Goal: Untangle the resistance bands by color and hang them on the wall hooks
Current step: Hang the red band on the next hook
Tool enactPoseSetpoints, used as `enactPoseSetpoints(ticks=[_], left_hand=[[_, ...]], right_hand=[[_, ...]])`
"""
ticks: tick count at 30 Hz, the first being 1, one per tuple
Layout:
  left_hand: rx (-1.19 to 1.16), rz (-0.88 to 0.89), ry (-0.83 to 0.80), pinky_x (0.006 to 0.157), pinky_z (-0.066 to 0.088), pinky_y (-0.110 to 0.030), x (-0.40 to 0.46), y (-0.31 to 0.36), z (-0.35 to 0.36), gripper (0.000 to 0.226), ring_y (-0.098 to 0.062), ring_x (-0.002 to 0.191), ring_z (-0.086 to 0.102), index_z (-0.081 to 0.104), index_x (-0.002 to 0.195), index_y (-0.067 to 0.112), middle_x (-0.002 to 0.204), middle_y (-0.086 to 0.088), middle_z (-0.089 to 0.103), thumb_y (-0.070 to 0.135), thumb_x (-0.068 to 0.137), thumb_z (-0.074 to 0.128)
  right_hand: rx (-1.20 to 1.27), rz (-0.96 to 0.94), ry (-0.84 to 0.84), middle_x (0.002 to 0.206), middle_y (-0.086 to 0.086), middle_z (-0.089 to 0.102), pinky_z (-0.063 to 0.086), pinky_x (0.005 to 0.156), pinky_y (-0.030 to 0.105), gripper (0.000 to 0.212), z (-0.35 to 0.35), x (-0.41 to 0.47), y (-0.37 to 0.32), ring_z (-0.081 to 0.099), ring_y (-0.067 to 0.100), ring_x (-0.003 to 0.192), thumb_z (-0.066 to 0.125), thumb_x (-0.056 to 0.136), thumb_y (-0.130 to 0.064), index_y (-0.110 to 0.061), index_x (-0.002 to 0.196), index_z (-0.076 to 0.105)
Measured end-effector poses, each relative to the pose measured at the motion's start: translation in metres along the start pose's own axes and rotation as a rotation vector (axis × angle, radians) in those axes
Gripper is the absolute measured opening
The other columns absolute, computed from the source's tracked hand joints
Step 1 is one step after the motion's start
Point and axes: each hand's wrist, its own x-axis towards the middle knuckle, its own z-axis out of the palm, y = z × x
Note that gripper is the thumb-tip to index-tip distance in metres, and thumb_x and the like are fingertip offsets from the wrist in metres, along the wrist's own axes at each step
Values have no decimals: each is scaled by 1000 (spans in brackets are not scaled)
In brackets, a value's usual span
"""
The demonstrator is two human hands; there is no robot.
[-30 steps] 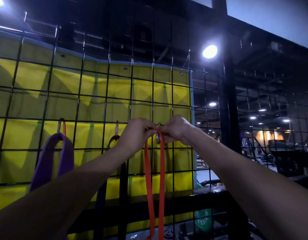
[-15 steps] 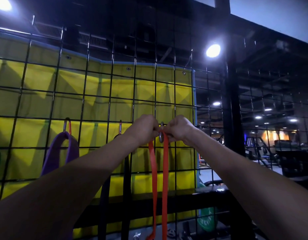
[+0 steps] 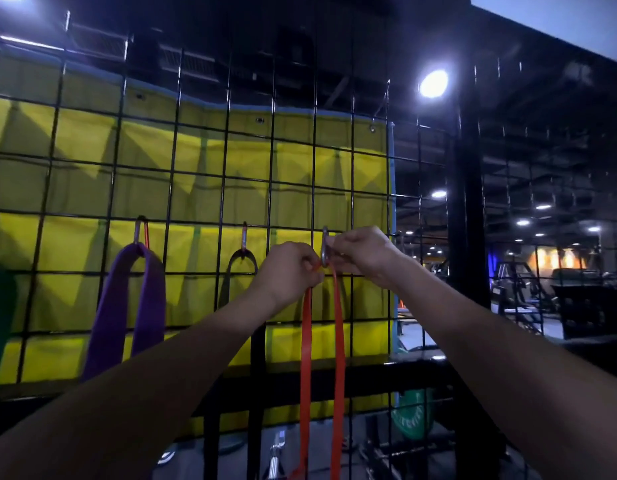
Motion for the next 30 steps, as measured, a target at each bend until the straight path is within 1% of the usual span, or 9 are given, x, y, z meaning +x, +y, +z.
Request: enactPoseSetpoints(ticks=[3,5,9,14,17,19,21,25,30], left_hand=[[-48,-25,11,56,35,-16,-9,1,6,30,-14,71,55,65,104,6,82,-2,58,7,75,72],[-96,-40,4,51,37,-11,-18,2,10,38,-10,63,52,61,111,6,79,0,55,3,75,71],[-210,-111,3,53,42,-5,-40,0,21,49,-1,64,51,52,123,9,75,10,51,3,78,70],[-309,-238,-40,54,44,-10,-64,-1,34,37,-7,65,54,53,110,11,71,7,52,8,78,71],[-405,-326,-96,72,55,-29,-81,-4,40,26,-19,77,59,56,102,10,74,4,53,3,80,68],[-440,-348,-106,79,54,-40,-91,-5,41,20,-21,79,59,55,85,17,75,3,53,1,80,67],[-478,-367,-119,76,53,-39,-99,-5,40,23,-19,75,56,53,77,20,76,3,50,0,83,63],[-591,-419,-139,77,51,-38,-108,2,38,12,-20,81,53,51,87,13,78,0,49,2,89,57],[-711,-463,-190,81,54,-42,-116,20,40,19,-18,72,63,48,82,18,78,-2,57,3,91,55]], right_hand=[[-85,-33,57,83,18,66,55,71,28,19,-5,-17,12,63,20,75,63,88,-13,5,93,66],[-122,-36,63,79,12,66,56,62,23,16,-7,-32,24,65,12,67,63,88,-11,3,93,67],[-154,-3,22,70,6,60,51,54,16,8,0,-59,47,59,13,62,64,86,-6,-7,79,62],[-161,73,7,86,13,56,48,70,33,16,11,-77,63,54,21,82,69,81,-9,-5,92,58],[-116,108,-12,85,13,55,52,78,40,12,12,-90,68,55,23,81,68,82,-3,-8,82,56],[-46,133,-42,81,9,58,54,74,32,16,10,-97,69,58,19,76,64,83,1,-11,79,55],[-11,154,-34,77,4,58,52,73,26,17,7,-102,71,59,15,74,62,84,3,-13,78,56],[19,157,21,79,2,58,49,86,35,15,-2,-109,73,59,16,81,58,87,1,-14,84,58],[171,168,60,88,5,57,53,76,30,12,-14,-119,70,59,18,82,58,87,0,-11,93,57]])
